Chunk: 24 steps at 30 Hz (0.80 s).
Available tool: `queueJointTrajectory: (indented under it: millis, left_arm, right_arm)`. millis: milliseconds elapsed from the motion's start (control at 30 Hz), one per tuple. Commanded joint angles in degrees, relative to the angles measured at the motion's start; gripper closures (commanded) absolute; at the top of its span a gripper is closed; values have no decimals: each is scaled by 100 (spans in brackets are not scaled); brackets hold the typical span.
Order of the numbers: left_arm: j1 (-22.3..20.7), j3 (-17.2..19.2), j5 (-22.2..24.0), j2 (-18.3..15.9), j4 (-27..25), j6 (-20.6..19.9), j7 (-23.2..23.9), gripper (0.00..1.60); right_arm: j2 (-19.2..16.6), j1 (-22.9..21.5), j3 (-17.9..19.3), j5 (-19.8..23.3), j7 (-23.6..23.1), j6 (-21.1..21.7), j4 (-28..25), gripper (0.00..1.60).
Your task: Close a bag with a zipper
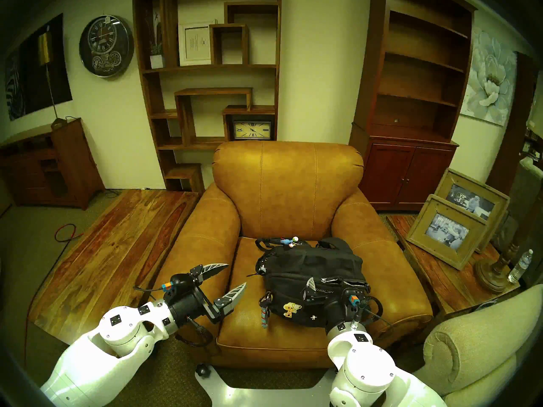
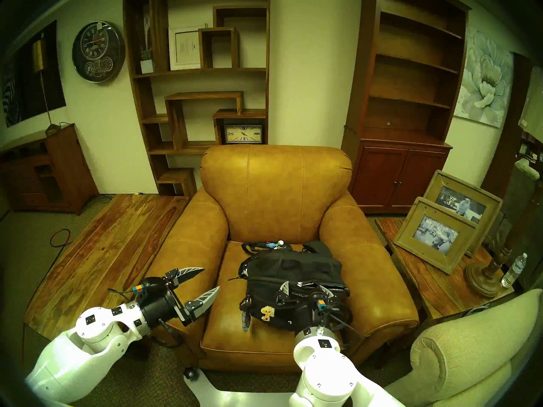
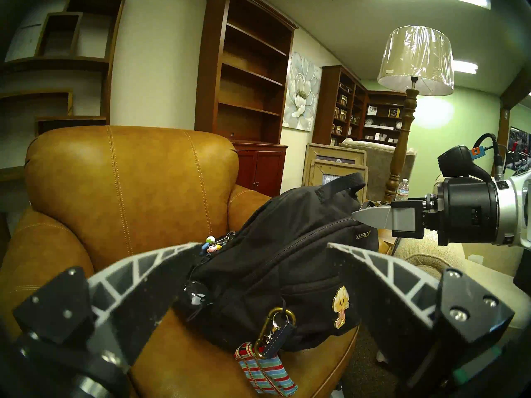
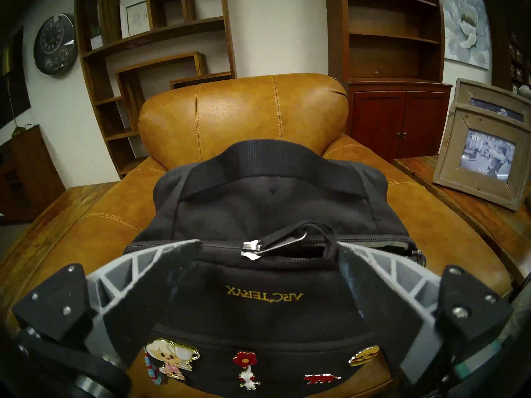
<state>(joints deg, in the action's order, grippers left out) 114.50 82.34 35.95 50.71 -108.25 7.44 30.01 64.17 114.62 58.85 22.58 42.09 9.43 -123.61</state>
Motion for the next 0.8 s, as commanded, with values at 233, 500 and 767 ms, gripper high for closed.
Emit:
queueJointTrajectory:
  millis: [233, 500, 767]
  left_arm:
    - [13, 38, -6, 0, -63, 27, -17, 0]
    - [13, 40, -8, 3, -63, 26, -15, 0]
    - [14, 41, -9, 5, -63, 25, -14, 0]
  right_arm:
    - [136, -197, -42, -215, 99, -86, 168, 0]
    - [203, -297, -28, -257, 155, -141, 322, 0]
    - [180, -293, -15, -237, 125, -203, 300, 17]
